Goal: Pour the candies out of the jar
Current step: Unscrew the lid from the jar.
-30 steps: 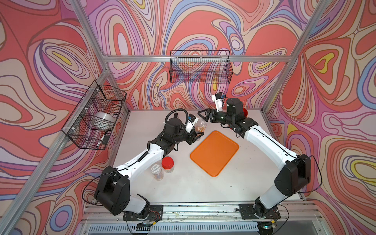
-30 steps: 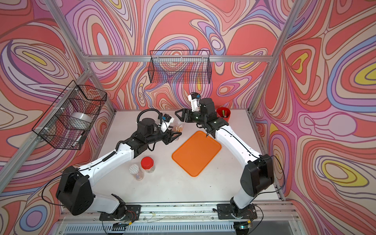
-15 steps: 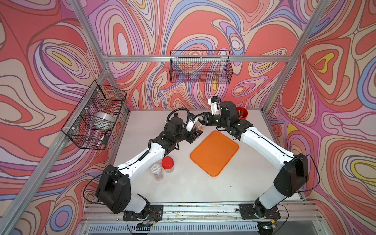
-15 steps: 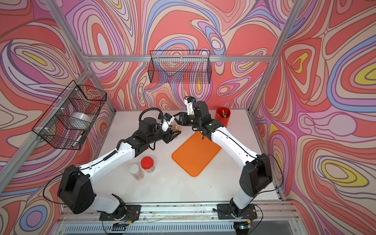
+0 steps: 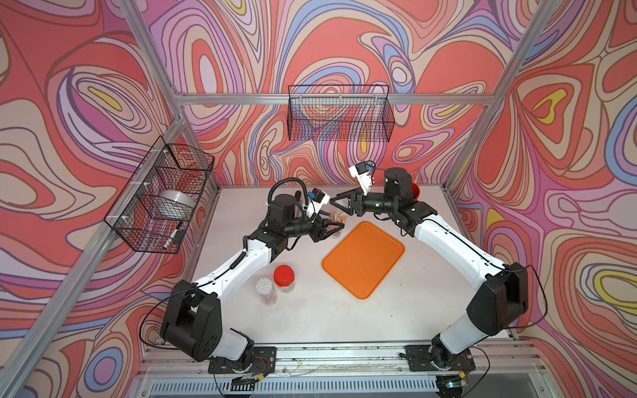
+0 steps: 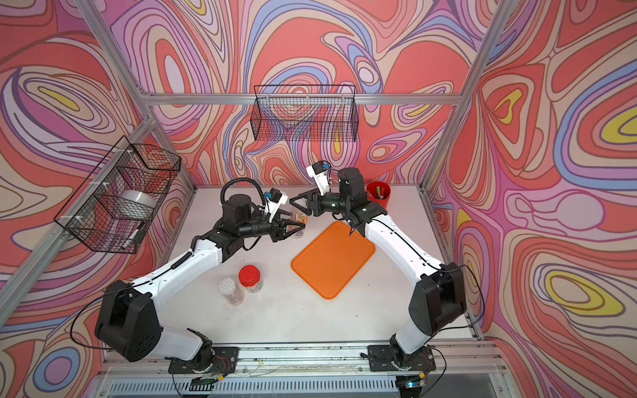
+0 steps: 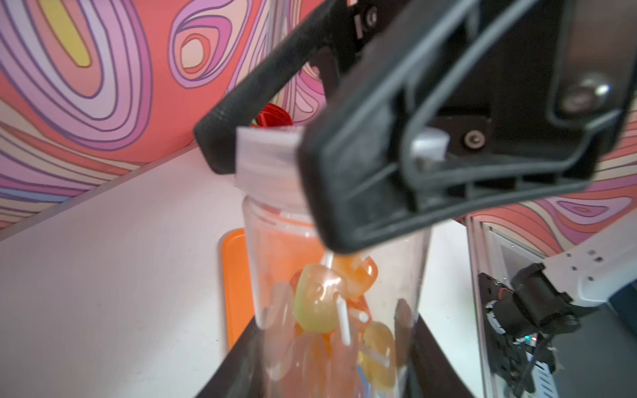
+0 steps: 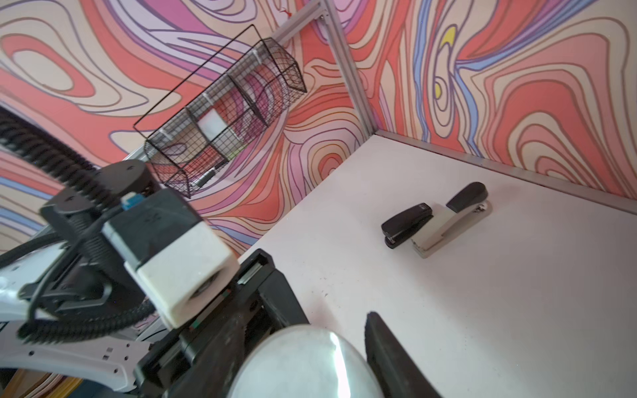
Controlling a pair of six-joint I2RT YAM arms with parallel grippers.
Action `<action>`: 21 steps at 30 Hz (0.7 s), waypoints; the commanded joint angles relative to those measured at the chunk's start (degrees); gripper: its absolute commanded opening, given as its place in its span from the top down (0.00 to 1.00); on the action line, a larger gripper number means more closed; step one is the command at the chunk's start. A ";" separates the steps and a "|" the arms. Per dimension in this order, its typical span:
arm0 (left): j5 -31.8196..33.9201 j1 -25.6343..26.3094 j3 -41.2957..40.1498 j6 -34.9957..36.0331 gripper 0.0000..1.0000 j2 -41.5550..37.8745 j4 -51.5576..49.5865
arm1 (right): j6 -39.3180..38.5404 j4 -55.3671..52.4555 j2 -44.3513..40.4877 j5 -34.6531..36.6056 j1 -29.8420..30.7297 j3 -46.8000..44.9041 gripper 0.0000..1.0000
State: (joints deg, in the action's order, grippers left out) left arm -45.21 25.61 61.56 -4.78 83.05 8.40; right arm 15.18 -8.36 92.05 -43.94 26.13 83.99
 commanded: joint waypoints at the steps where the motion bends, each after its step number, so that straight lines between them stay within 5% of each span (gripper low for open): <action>1: -6.70 -0.01 1.39 -1.51 1.00 -1.82 3.95 | -3.71 0.37 -1.96 -11.33 1.34 -0.92 0.78; 7: -2.80 0.09 1.37 -0.08 1.00 -2.10 1.73 | -1.93 -0.82 -1.13 -5.99 1.30 0.38 0.73; 14: 7.32 1.14 2.14 1.80 1.00 -1.35 -2.38 | 3.50 -6.40 0.14 8.72 0.08 4.36 0.33; 21: 19.22 4.64 3.91 6.48 1.00 -0.48 -7.89 | 6.07 -11.68 0.02 20.57 -0.64 7.35 0.25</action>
State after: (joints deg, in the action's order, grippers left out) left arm -32.56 28.95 62.94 -1.61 82.28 2.44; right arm 19.33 -16.38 91.72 -31.51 25.65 89.47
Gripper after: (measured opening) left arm 0.473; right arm 0.745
